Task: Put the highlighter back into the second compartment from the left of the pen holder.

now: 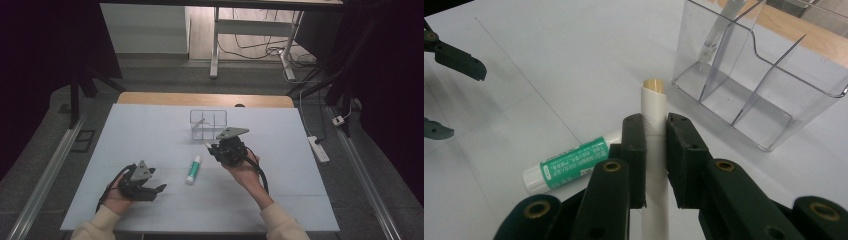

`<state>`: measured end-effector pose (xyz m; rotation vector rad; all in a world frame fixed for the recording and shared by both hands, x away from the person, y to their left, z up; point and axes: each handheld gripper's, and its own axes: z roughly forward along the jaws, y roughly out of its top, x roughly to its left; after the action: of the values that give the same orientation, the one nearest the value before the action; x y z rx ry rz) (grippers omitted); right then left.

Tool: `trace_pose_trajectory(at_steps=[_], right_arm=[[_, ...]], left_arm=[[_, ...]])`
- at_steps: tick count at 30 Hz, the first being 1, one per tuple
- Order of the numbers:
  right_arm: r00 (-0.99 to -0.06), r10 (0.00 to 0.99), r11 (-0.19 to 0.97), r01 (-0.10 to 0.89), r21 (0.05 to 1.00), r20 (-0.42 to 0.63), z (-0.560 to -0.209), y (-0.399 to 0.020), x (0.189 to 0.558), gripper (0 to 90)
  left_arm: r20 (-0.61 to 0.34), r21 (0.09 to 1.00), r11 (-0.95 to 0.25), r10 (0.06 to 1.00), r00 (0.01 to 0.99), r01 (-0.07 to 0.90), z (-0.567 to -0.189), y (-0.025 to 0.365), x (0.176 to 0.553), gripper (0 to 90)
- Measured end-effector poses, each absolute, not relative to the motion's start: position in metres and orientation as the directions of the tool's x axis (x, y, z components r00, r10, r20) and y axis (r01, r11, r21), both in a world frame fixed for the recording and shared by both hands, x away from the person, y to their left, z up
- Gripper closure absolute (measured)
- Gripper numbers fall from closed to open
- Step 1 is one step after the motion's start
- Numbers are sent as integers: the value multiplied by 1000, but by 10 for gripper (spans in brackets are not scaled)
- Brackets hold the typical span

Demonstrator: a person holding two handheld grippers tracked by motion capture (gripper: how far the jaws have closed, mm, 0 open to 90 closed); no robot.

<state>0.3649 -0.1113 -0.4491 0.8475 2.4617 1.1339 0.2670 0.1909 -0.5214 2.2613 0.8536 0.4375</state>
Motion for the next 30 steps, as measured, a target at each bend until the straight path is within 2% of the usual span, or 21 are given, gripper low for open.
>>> trace_pose_trajectory(at_steps=[30], right_arm=[[-786, 618, 487, 360, 796, -22, -443, -110, 364, 781]], left_arm=[[73, 691, -564, 678, 732, 453, -521, 190, 267, 301]])
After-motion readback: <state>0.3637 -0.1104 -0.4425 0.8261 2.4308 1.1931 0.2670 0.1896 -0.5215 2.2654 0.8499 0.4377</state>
